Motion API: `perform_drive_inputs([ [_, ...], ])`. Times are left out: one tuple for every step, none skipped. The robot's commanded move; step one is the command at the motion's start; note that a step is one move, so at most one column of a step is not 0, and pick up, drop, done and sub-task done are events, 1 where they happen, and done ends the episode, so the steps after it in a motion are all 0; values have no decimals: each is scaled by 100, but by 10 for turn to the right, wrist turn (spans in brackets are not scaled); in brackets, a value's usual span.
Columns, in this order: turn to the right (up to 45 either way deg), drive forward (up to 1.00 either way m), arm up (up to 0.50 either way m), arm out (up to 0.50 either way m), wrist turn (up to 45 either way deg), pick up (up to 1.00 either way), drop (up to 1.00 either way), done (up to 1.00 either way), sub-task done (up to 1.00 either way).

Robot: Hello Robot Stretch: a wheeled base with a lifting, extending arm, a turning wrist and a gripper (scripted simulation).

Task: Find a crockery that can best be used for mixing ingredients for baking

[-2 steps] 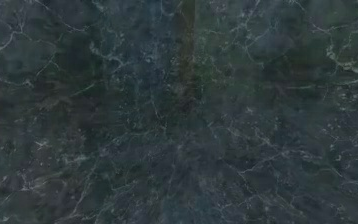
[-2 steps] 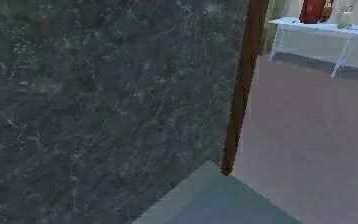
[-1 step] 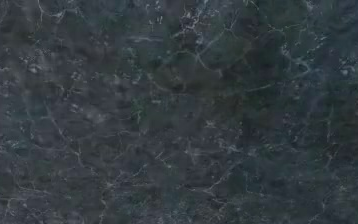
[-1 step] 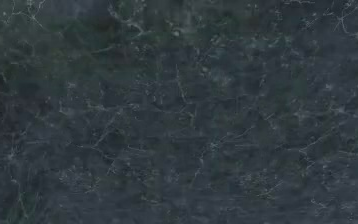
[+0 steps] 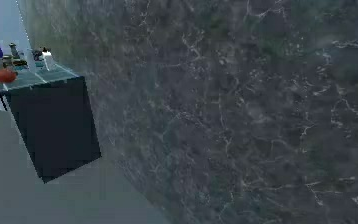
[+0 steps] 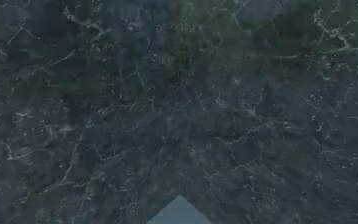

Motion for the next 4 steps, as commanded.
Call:
perform_drive_inputs([
  [-300, 0, 0, 0, 0, 0, 0, 0, 0],
  [0, 65, 0, 0, 0, 0, 0, 0, 0],
  [-210, 0, 0, 0, 0, 0, 0, 0, 0],
  [0, 20, 0, 0, 0, 0, 0, 0, 0],
])
